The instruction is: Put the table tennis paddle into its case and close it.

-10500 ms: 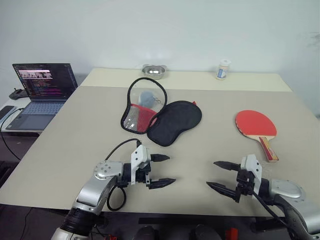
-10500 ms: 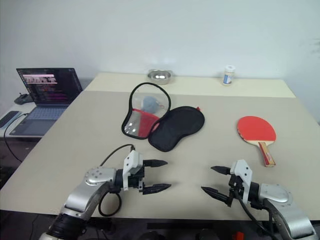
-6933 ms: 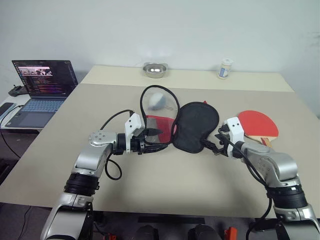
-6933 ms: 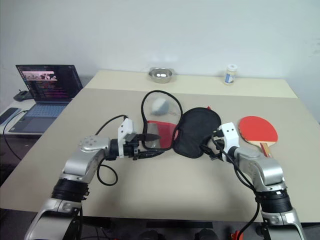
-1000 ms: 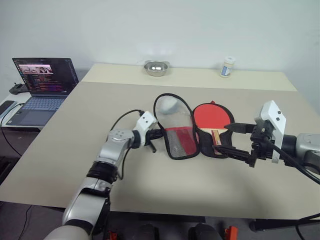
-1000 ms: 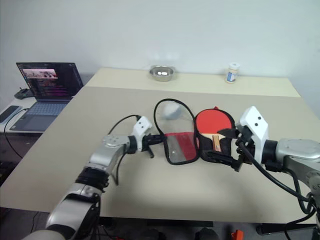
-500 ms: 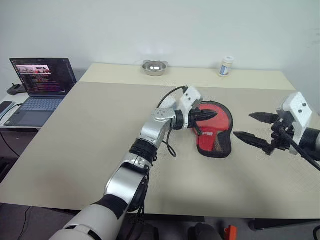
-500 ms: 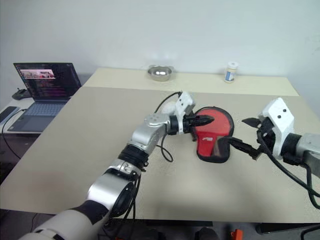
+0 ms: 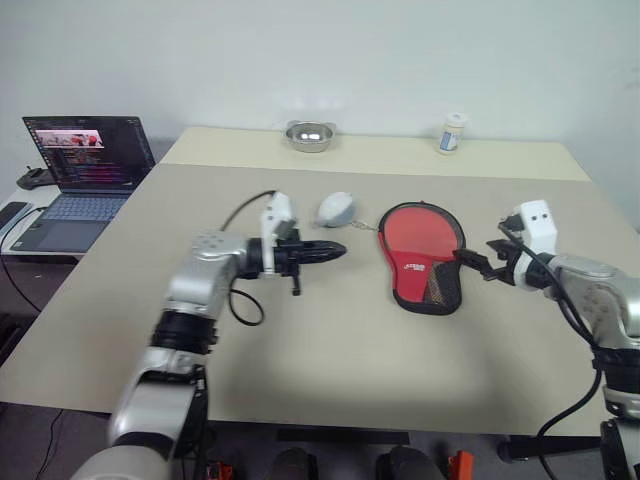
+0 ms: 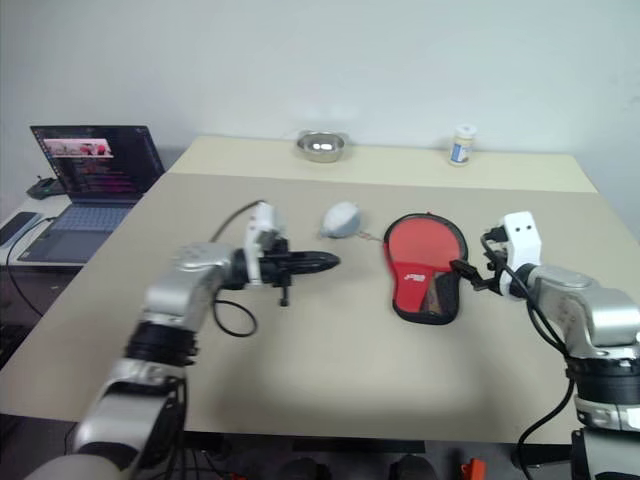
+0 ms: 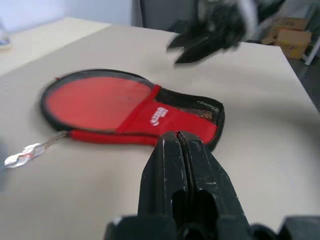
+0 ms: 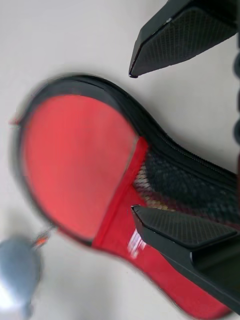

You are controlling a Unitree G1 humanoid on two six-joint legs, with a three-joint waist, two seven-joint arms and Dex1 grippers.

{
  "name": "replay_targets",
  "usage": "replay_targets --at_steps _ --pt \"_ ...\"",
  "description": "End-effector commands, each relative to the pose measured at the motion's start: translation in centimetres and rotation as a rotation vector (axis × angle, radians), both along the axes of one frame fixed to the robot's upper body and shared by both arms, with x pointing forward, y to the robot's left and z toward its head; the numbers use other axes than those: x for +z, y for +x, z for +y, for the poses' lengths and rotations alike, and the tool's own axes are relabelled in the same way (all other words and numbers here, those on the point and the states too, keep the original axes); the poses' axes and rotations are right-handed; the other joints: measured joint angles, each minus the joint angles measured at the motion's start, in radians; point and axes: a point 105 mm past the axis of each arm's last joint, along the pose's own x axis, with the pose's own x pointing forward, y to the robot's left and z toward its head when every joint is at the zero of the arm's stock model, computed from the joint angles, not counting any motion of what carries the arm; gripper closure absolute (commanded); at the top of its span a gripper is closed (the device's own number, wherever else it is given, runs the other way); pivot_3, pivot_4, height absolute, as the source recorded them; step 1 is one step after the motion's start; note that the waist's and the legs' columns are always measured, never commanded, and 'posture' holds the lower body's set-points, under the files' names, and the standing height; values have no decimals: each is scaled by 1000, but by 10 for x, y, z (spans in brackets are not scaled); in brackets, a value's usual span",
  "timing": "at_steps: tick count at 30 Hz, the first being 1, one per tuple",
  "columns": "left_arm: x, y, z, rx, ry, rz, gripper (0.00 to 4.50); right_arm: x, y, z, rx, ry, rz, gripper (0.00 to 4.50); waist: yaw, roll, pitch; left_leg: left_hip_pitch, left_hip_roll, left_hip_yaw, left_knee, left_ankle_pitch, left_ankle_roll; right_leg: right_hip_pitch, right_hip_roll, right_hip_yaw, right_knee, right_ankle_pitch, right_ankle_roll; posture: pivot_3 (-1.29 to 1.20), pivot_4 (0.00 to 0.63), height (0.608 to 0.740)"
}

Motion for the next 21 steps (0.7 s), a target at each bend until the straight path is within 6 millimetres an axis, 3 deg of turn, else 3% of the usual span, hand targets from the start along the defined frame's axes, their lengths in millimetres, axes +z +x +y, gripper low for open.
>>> replay_targets --at_steps 1,12,19,21 --pt "21 -22 -10 -81 -54 -31 4447 -1 13 -5 -7 -29 -34 0 6 0 0 0 -1 0 0 0 0 1 0 0 0 0 0 0 150 740" --pt "31 -32 -9 -28 -71 -33 4447 -36 17 -5 44 -69 57 0 -5 0 0 2 1 -1 0 1 0 1 1 -1 2 0 0 0 150 740" --pt "28 -28 -7 2 -55 -32 4447 -45 22 25 118 4 89 0 -13 0 0 3 1 -1 0 3 -1 2 1 0 3 2 -2 0 150 740" --pt "25 -27 -7 6 -45 -33 4500 -52 25 27 109 14 119 383 -23 0 0 4 2 -1 0 3 -1 2 2 0 3 2 -3 0 150 740"
